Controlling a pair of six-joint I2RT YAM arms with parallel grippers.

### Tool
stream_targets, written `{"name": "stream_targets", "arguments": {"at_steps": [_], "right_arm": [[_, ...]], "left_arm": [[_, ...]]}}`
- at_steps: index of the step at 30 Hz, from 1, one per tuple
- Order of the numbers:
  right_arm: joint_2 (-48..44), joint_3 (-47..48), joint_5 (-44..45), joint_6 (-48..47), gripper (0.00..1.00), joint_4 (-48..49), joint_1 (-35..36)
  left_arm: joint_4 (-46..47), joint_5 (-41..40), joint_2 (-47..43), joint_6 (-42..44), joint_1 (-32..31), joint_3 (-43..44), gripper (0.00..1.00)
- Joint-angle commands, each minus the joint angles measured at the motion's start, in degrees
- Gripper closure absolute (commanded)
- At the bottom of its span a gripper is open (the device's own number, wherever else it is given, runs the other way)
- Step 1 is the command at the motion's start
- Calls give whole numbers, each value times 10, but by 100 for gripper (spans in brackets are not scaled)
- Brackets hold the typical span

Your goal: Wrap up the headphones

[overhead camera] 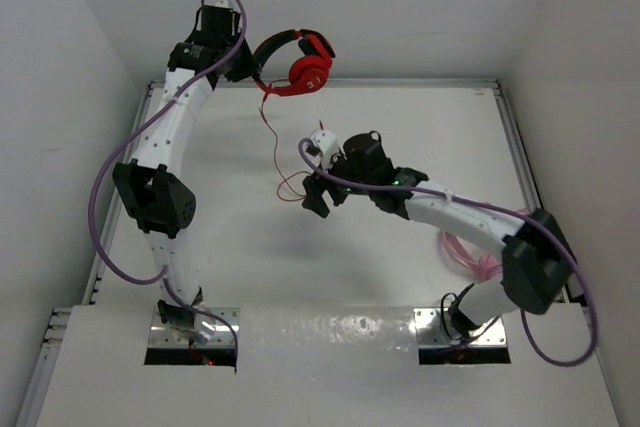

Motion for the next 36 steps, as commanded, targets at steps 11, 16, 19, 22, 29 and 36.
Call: {"name": "stream_targets", "arguments": {"at_steps": [11,16,19,22,29,36], "right_arm": [[327,126,144,168,10,461,-6],[413,192,144,238,19,493,-6],[465,232,176,290,45,489,-7],[488,236,229,358,93,485,-16],[464,195,192,506,100,560,-105],[450,163,85,510,100,542,-210]], "left_arm": [[29,9,-28,-14,7,23,100],[28,11,-21,-18,7,32,100],[28,20,-15,-27,7,31,100],[29,31,-12,-30,12,31,100],[48,122,-7,-13,25,6,100],[52,217,-19,78,29,-29,100]]}}
